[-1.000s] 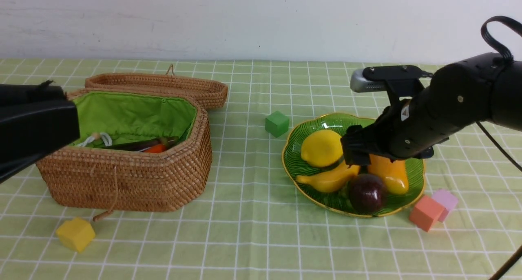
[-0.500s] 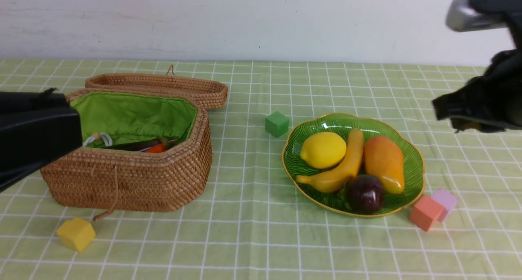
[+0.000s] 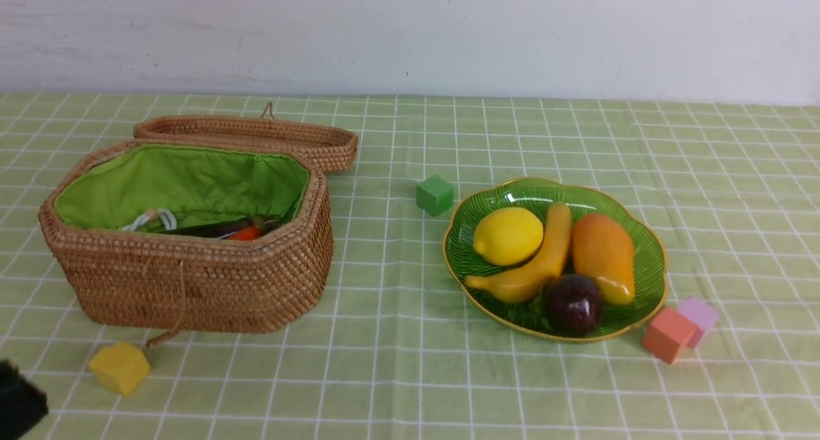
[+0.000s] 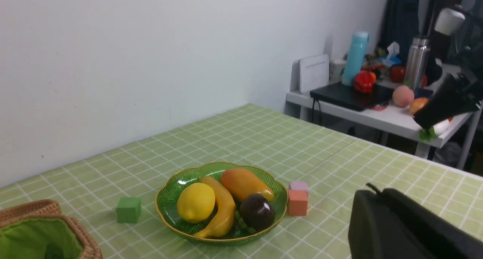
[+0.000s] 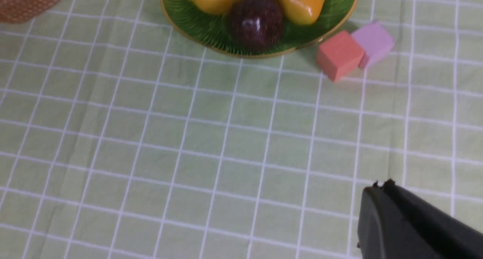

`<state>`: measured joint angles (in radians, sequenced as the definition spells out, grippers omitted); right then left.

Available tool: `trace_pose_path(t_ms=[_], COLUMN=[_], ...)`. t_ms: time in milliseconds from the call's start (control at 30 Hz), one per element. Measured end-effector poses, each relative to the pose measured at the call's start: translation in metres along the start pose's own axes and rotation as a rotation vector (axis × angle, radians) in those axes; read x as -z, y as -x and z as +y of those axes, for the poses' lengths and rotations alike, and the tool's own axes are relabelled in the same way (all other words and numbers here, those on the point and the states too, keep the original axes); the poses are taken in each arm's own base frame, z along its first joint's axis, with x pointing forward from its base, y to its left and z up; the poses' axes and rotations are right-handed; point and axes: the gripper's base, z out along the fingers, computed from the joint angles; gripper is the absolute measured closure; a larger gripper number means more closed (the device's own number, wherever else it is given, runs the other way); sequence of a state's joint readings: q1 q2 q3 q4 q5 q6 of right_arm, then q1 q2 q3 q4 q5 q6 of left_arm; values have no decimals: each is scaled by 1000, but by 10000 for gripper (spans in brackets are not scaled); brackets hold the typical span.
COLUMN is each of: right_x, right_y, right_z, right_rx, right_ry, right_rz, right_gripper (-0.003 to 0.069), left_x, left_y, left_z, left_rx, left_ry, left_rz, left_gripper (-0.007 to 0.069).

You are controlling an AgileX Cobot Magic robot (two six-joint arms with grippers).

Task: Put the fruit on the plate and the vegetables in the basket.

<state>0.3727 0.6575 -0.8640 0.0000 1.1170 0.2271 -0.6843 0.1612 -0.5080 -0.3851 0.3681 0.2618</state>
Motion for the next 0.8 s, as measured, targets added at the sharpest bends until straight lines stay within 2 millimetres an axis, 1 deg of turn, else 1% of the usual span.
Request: trace_pose_path(t_ms=[33, 67, 133, 200, 267, 300, 400, 467, 533, 667, 800], right_x=[3, 5, 6, 5, 4, 3, -3, -4, -4, -4, -4], right_y=[-7, -21, -38, -51, -56, -57, -59, -59, -58, -58, -58], right_z=[-1, -4, -7, -10, -11, -11, -12, -12, -12, -12, -12], right_rx=[-11, -35, -55, -67, -67, -69, -71, -71, -70, -70, -70], right_ry=[9, 21, 32, 42, 54, 59, 80, 82, 83, 84, 85], right_rz=[-13, -25, -45, -82, -131, -151, -232, -245, -258, -262, -264], right_gripper=[669, 667, 666, 664, 663, 663, 659, 659, 657, 653, 649], left_x=[2, 8, 11, 12, 9, 8, 3, 1, -1, -4, -4], left_y=[-5, -20, -32, -42, -51, -53, -73, -81, -94, -109, -118], left_z=[0, 2, 4, 6, 9, 10, 13, 14, 16, 17, 17], left_rx=[5, 16, 26, 31, 34, 35, 44, 47, 52, 56, 59], left_ry=[1, 5, 15, 28, 43, 46, 60, 63, 66, 71, 67], left_rz=[-10, -38, -70, -100, -105, -103, -58, -35, 6, 54, 95], left_gripper=[638, 638, 638, 638, 638, 638, 638, 638, 638, 638, 638])
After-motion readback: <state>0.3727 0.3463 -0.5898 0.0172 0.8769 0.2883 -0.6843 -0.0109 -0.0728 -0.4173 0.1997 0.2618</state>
